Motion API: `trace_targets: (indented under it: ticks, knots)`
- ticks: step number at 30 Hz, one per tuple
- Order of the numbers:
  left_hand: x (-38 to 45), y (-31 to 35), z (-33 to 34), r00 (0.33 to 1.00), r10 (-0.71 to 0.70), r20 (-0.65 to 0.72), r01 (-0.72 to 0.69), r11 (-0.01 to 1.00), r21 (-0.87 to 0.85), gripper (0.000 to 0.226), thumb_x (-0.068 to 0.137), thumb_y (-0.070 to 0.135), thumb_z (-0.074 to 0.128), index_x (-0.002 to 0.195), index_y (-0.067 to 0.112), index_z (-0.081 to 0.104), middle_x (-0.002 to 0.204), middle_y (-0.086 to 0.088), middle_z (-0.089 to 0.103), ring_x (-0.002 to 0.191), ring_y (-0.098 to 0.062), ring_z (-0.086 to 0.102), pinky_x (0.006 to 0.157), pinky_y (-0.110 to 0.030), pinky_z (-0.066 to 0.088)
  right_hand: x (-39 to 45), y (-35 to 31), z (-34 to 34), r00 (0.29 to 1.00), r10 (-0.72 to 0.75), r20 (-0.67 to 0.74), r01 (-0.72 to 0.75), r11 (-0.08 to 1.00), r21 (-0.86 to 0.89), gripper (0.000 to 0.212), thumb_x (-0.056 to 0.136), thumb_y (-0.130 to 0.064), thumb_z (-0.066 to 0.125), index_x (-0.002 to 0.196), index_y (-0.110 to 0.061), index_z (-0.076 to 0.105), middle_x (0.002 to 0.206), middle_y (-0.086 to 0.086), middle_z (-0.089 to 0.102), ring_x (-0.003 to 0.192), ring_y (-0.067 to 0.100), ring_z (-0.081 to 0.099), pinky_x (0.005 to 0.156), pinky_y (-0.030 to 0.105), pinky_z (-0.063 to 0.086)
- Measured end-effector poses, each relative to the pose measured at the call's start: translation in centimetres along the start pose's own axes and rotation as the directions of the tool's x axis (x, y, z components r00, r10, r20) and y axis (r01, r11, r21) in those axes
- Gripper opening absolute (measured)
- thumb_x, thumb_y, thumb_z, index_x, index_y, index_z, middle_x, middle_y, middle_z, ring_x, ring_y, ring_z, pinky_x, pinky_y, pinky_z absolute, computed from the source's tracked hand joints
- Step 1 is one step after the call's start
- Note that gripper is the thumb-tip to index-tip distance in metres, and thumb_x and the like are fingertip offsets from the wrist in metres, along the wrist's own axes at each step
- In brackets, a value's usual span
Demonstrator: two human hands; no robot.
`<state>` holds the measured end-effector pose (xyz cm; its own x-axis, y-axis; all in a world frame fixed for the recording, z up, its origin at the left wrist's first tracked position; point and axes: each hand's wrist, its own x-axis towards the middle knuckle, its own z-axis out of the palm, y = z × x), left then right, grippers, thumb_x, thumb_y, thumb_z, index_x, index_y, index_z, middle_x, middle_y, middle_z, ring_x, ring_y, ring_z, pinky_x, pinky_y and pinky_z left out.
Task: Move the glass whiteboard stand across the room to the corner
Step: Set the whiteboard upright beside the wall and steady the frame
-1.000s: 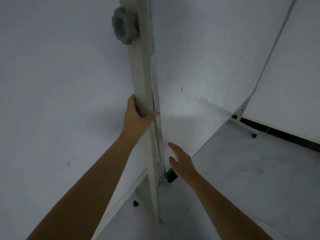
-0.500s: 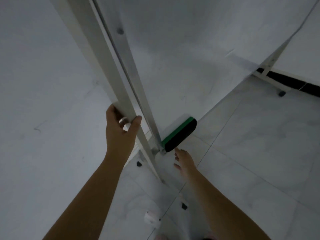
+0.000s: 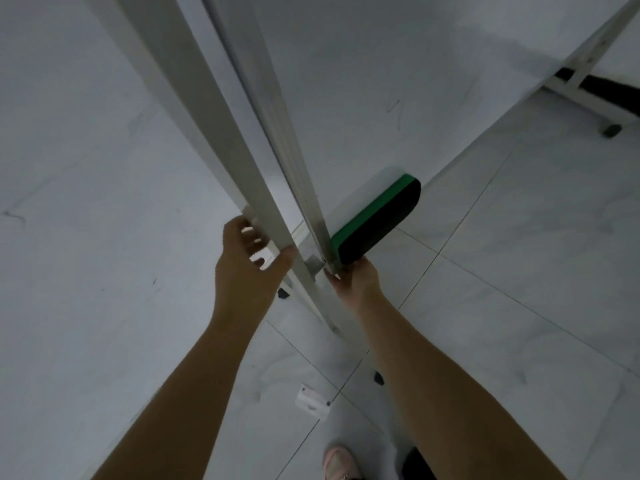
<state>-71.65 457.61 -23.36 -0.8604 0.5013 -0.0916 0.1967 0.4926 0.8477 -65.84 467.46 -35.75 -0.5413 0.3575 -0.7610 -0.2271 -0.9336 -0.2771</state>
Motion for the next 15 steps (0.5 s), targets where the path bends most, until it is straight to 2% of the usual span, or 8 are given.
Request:
trace_targets:
  ticks: [1,2,3,5,7,8,11,15]
  knots:
    - [-0.2,-0.3,0.1,1.000,-0.009,0.009,0.009,1.000,0.005,0.053,0.073,0.012,0.067,0.117,0.015,0.037,0.107,0.002,0.055,0.095,-0.016,0.056,0.054,-0.007,0.048,0.0,0.3,0.1,1.000,-0.024,-0.009,0.024,1.000,-0.011,0.036,0.097,-0.007,0.029,0.127,0.001,0.046,0.140,0.026,0.042,0.131,0.037,0.039,0.114,0.041,0.030]
    - [-0.3,-0.6,0.2,1.000,-0.009,0.016,0.008,1.000,0.012,0.053,0.073,0.013,0.066,0.117,0.015,0.036,0.107,0.003,0.054,0.095,-0.015,0.055,0.053,-0.006,0.047,-0.1,0.6,0.1,0.998,-0.051,-0.020,0.051,0.998,-0.025,0.036,0.097,-0.006,0.029,0.130,0.000,0.043,0.139,0.025,0.043,0.130,0.036,0.041,0.111,0.040,0.032]
    - [-0.3,-0.7,0.2,1.000,-0.003,0.022,0.003,1.000,0.018,0.053,0.074,0.012,0.065,0.117,0.015,0.035,0.107,0.003,0.054,0.096,-0.016,0.055,0.060,-0.008,0.047,-0.1,0.8,0.0,0.997,-0.076,-0.031,0.075,0.996,-0.047,0.037,0.097,-0.005,0.028,0.131,-0.002,0.041,0.140,0.023,0.043,0.129,0.035,0.041,0.110,0.039,0.033]
    - [-0.3,-1.0,0.0,0.999,0.003,0.042,-0.004,1.000,0.030,0.052,0.075,0.011,0.064,0.116,0.013,0.034,0.106,0.003,0.053,0.097,-0.017,0.055,0.076,-0.021,0.047,-0.2,1.4,-0.3,0.994,-0.093,-0.065,0.084,0.988,-0.128,0.038,0.098,-0.003,0.027,0.135,-0.003,0.035,0.142,0.020,0.040,0.131,0.033,0.038,0.110,0.040,0.031]
    - [-0.6,-1.2,-0.3,0.998,0.002,0.065,-0.005,0.999,0.042,0.051,0.075,0.009,0.063,0.116,0.011,0.033,0.105,0.003,0.052,0.097,-0.017,0.055,0.078,-0.024,0.047,-0.6,2.1,-0.5,0.994,-0.072,-0.083,0.049,0.966,-0.255,0.040,0.097,0.002,0.029,0.137,-0.002,0.030,0.144,0.019,0.036,0.133,0.032,0.036,0.112,0.038,0.031]
    - [-0.8,-1.3,-0.5,0.998,0.000,0.070,-0.003,0.999,0.042,0.051,0.075,0.008,0.063,0.116,0.011,0.032,0.105,0.003,0.051,0.097,-0.016,0.054,0.074,-0.020,0.047,-0.9,2.5,-0.6,0.992,-0.082,-0.096,0.045,0.940,-0.339,0.041,0.096,0.004,0.030,0.137,-0.002,0.029,0.144,0.018,0.037,0.132,0.029,0.037,0.112,0.036,0.030]
    - [-1.7,-1.5,-1.2,0.997,-0.010,0.077,0.007,0.999,0.051,0.052,0.077,0.007,0.062,0.118,0.012,0.031,0.108,0.005,0.050,0.097,-0.013,0.052,0.056,-0.006,0.047,-1.8,3.7,-1.2,0.989,-0.103,-0.110,0.050,0.914,-0.403,0.040,0.097,0.003,0.026,0.136,-0.006,0.032,0.142,0.014,0.041,0.131,0.027,0.039,0.112,0.037,0.028]
    - [-3.2,-1.8,-2.2,0.997,-0.038,0.063,0.037,0.999,0.010,0.053,0.078,0.005,0.058,0.122,0.010,0.028,0.107,0.005,0.048,0.097,-0.012,0.050,0.048,0.003,0.042,-3.4,6.3,-1.5,0.989,-0.096,-0.113,0.038,0.899,-0.437,0.038,0.099,-0.005,0.028,0.136,-0.012,0.034,0.144,0.012,0.041,0.133,0.028,0.037,0.113,0.044,0.025]
